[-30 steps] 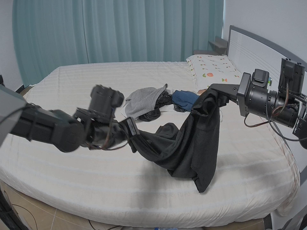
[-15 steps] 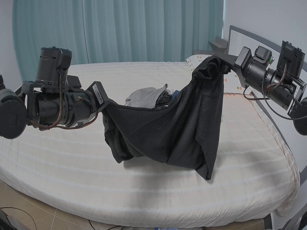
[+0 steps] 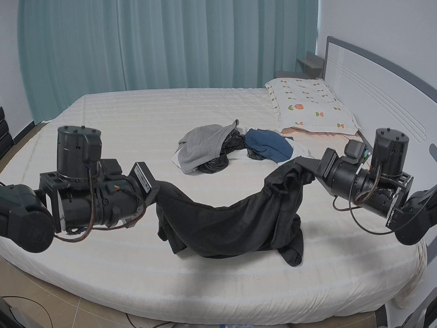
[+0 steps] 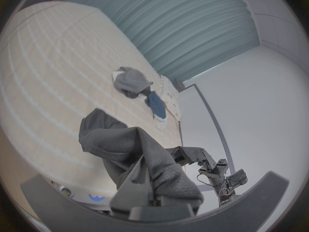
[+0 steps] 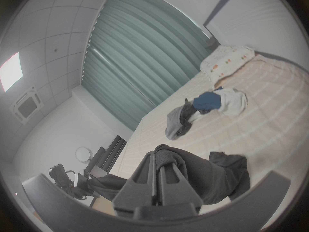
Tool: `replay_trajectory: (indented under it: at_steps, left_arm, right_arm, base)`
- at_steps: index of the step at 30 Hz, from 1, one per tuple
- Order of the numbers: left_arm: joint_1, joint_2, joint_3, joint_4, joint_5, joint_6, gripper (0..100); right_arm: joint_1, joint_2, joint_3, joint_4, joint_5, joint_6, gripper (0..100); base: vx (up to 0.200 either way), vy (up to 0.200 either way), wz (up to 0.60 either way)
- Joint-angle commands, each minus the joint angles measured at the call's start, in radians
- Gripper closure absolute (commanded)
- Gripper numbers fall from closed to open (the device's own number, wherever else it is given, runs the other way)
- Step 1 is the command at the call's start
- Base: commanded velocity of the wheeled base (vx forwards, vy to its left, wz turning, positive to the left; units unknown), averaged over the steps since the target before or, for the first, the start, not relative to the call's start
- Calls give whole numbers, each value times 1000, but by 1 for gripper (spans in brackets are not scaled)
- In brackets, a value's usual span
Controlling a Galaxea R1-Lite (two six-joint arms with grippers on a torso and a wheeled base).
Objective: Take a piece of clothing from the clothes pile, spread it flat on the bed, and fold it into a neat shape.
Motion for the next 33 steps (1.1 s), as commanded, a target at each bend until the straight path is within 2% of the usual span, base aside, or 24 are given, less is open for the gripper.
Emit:
replay_trajectory:
  at_steps: [1,4,9,15,25,29,33]
  left_arm:
    - [-2,81,41,-37,-16,-29,100]
    - [-6,74,52,-41,-20,-63,100]
    - [-8,72,78,-43,-20,-66,100]
    - [-14,48,91,-43,-20,-67,100]
    - [-8,35,75,-43,-9,-83,100]
    - [-3,34,54,-43,-20,-135,100]
    - [23,34,52,-43,-23,-141,100]
  right_arm:
    - [34,100,41,-38,-12,15,100]
    - [26,95,45,-44,-11,17,100]
    - [32,78,71,-44,-9,15,100]
    - [35,74,71,-44,-9,15,100]
    - [35,78,72,-44,-11,15,100]
    - [35,68,84,-46,-11,11,100]
    - [35,66,84,-46,-12,11,100]
  base:
    - [0,0,0]
    - [0,0,0]
    - [0,0,0]
    - [-200,0,0]
    - [0,0,0]
    - [0,0,0]
    - [0,0,0]
